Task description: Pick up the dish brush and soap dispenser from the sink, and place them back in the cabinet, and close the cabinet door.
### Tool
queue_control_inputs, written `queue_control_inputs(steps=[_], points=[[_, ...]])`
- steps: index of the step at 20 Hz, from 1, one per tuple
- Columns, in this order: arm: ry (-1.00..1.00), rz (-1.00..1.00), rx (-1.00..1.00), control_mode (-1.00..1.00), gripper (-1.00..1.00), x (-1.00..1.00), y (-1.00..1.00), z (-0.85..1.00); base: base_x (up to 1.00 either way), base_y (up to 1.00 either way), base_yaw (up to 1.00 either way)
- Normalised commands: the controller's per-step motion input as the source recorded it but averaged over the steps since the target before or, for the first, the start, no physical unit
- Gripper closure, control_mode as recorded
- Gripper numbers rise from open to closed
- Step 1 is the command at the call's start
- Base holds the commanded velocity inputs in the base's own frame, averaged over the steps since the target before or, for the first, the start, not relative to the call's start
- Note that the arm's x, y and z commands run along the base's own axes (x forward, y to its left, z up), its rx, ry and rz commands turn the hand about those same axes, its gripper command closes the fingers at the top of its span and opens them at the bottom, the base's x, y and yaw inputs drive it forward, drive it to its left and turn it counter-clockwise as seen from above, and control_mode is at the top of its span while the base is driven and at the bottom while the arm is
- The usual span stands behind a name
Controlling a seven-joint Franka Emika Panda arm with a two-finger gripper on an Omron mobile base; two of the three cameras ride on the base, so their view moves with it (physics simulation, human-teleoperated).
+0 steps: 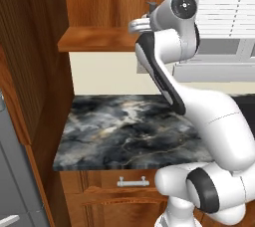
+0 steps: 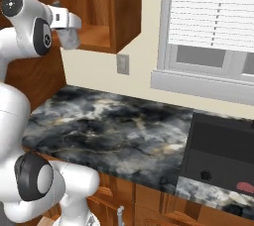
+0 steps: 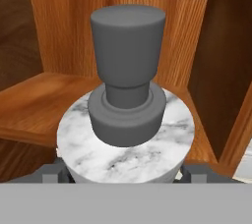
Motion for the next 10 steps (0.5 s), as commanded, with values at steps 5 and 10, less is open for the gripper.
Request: queue_control_inputs(steps=[5, 10], points=[[0.00, 0.00, 0.00, -1.00, 1.00, 0.34, 0.00, 0.01, 0.00, 0.00, 0.00], [0.00, 0.00, 0.00, -1.00, 1.00, 0.38, 0.00, 0.00, 0.00, 0.00, 0.00]])
